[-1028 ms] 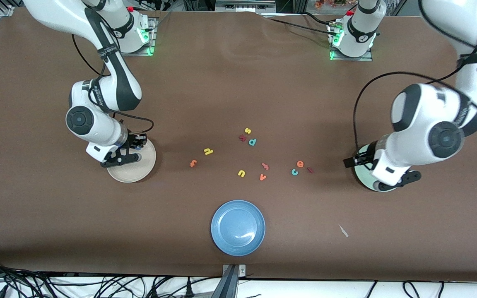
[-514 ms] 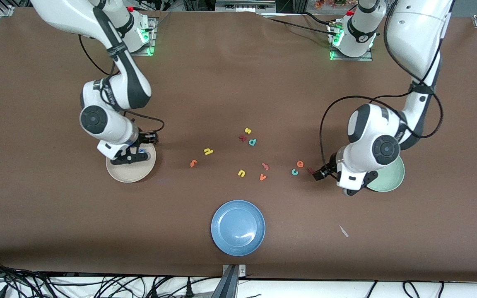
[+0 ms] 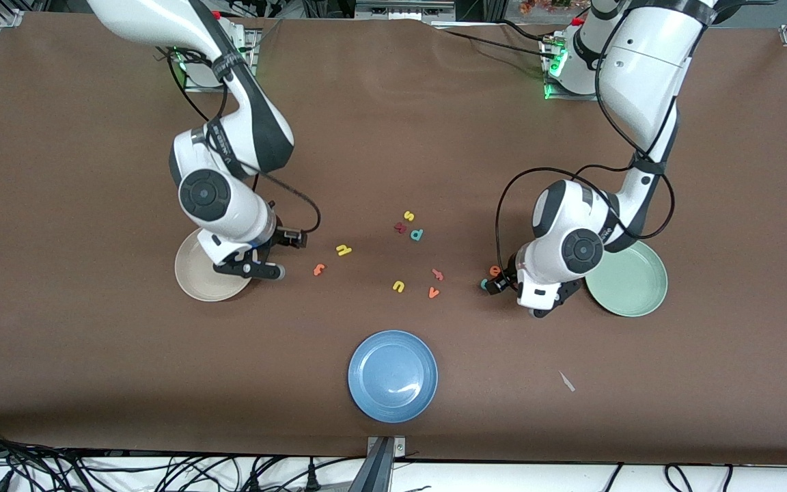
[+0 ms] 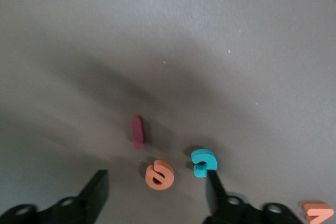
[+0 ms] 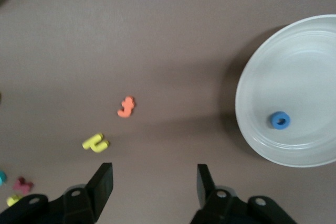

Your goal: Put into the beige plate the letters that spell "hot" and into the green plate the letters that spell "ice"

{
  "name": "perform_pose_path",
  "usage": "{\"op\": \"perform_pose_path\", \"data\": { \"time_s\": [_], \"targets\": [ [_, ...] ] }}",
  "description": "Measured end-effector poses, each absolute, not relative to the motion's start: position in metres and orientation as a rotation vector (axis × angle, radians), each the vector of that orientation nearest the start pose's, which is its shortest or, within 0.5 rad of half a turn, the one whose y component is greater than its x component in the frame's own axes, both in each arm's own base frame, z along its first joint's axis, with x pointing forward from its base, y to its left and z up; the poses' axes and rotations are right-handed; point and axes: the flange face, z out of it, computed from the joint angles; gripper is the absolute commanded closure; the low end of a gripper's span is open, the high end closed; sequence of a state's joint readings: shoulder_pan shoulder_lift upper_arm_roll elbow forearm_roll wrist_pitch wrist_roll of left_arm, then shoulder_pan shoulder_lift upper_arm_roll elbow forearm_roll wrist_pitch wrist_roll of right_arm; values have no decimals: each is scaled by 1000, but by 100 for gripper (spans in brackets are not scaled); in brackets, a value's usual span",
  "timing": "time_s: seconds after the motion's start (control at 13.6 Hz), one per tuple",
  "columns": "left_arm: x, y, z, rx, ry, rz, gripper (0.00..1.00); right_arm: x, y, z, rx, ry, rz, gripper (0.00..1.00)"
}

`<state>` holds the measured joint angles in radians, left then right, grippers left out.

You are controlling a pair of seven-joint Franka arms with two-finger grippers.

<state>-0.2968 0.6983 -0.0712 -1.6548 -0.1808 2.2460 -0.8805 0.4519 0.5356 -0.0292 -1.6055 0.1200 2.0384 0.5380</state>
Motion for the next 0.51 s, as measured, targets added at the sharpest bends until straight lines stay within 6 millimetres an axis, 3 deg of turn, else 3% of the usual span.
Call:
{"op": "perform_pose_path", "data": {
  "time_s": [0.29,0.51],
  "targets": [
    [624,-246,190,-3072,-937,314,32,631,301,275,-3068,457,206,23],
    [621,-252,187,-3116,-847,276,36,626,327,251,-3040,597,172,23]
  ]
}}
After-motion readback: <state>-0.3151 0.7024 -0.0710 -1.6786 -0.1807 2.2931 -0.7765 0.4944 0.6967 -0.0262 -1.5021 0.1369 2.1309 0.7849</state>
